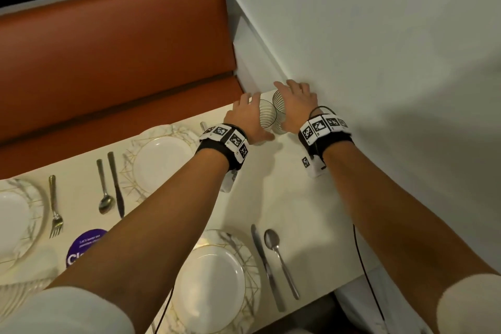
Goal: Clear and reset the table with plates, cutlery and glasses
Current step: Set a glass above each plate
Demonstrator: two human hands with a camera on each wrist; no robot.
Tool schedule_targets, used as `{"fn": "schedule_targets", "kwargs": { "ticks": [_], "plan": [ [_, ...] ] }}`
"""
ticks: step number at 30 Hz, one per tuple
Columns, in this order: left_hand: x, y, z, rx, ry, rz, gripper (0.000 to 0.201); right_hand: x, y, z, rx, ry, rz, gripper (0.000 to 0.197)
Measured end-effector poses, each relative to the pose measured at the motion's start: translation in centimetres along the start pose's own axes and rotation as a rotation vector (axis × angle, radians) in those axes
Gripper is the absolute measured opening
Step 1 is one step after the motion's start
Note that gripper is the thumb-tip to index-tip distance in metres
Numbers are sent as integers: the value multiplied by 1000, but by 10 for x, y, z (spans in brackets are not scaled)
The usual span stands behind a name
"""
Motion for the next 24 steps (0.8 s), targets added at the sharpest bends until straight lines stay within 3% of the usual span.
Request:
{"fn": "schedule_targets", "kwargs": {
  "ticks": [5,11,17,24],
  "plan": [
    [8,4,-1,-119,10,-46,99,10,4,-6,17,20,-10,101],
    [-14,-7,19,-216,-17,-86,93,-2,-1,5,78,65,-40,87],
    [-72,-28,60,-366,-76,-190,91,-43,-9,44,186,53,-73,87],
    [-155,-44,125,-390,-159,-245,93,-102,8,120,220,-2,-69,86]
  ]
}}
Point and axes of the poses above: each hand's wrist, its own x-axis towards the middle knuckle, its own y-axis out of the palm, z = x × y, the point moved 3 cm from there along x, towards the middle knuckle, and after that the axes turned 4 degrees about -z, right-handed, at the moved point
